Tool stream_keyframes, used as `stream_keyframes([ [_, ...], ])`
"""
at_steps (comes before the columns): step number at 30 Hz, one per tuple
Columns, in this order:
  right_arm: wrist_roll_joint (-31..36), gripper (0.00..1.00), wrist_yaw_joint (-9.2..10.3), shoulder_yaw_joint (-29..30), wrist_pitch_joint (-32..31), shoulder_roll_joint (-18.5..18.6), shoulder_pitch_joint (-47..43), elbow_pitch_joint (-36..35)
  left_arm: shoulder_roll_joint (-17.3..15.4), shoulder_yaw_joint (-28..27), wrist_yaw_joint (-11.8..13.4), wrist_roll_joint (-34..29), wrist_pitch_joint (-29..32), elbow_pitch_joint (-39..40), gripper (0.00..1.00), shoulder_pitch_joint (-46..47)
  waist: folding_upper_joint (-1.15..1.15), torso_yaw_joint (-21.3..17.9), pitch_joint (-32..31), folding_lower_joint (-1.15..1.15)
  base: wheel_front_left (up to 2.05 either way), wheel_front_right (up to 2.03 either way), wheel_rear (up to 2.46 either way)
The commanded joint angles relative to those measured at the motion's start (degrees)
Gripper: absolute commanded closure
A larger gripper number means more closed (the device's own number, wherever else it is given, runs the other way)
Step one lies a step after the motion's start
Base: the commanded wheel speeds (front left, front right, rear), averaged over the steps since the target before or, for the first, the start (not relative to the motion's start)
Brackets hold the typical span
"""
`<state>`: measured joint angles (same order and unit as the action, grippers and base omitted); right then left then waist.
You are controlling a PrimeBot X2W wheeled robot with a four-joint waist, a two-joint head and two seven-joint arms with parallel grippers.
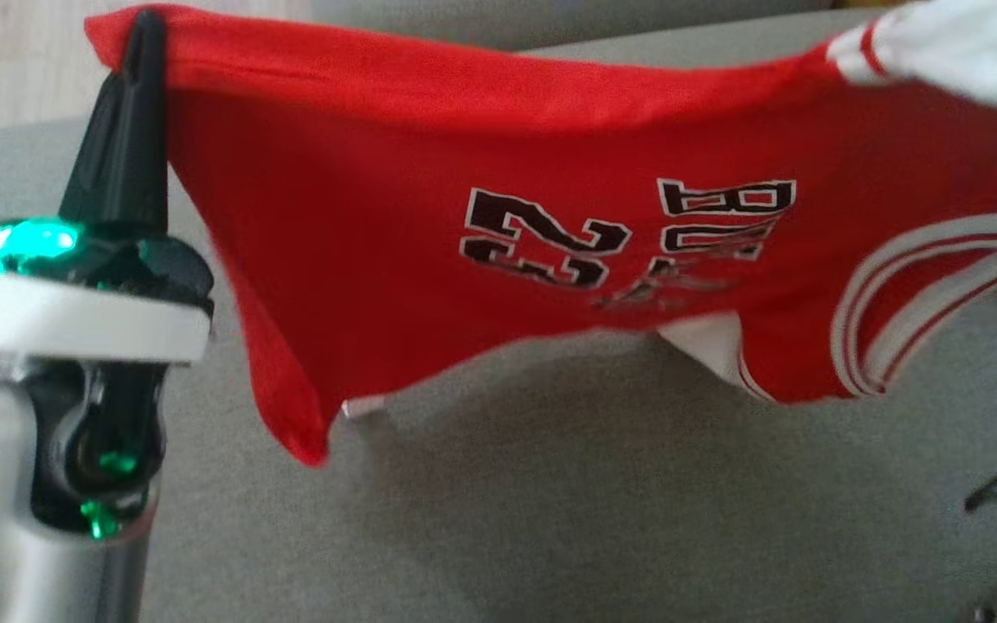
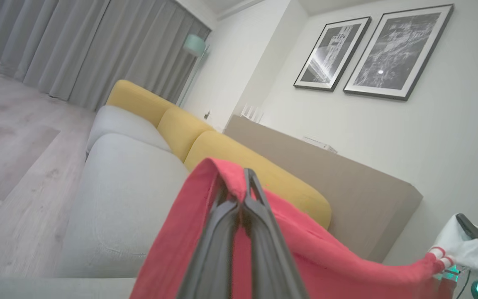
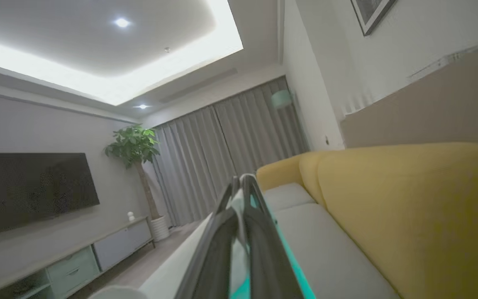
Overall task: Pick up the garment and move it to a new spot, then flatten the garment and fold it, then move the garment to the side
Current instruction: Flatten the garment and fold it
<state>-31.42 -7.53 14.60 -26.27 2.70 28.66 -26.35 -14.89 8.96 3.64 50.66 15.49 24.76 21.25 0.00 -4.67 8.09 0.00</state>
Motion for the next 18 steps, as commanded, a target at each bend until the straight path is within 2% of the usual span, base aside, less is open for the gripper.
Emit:
stream_keyframes([
  [1,-2.14,1.0,0.04,-0.93,-0.62,0.18,3.54,1.47,-1.85,-2.51,0.43,-0.49,0.51,0.39,1.0,3.73,0.0,0.14,2.12,0.0,0.0,0.0,0.0],
  [6,-3.93,1.0,0.04,-1.93,0.49,0.18,12.42,14.27,-1.0,-2.62,0.84,-0.89,0.08,-7.55,1.0,10.47,0.0,0.12,8.62,0.0,0.0,0.0,0.0],
  [9,-2.74,1.0,0.04,-4.2,4.27,0.18,20.54,22.05,-1.42,-3.67,0.58,-2.49,-1.74,-14.21,1.0,16.85,0.0,-0.56,12.87,0.0,0.0,0.0,0.0],
  [12,-4.2,1.0,0.04,-4.47,13.13,0.19,30.42,31.24,-3.25,-4.37,-0.37,-5.41,-4.0,-21.26,1.0,24.28,0.0,-1.58,15.83,0.0,0.0,0.0,0.0],
  [14,-2.85,1.0,0.04,-5.03,19.76,0.19,36.66,37.72,-4.21,-5.18,-0.9,-7.03,-6.29,-25.77,1.0,29.28,0.0,-2.09,16.88,0.0,0.0,0.0,0.0],
  [18,-0.56,1.0,0.04,-8.7,30.15,0.42,46.53,45.77,-3.93,-7.11,-1.93,-8.06,-12.22,-32.98,1.0,38.09,0.0,-2.65,17.3,0.0,0.0,0.0,0.0],
])
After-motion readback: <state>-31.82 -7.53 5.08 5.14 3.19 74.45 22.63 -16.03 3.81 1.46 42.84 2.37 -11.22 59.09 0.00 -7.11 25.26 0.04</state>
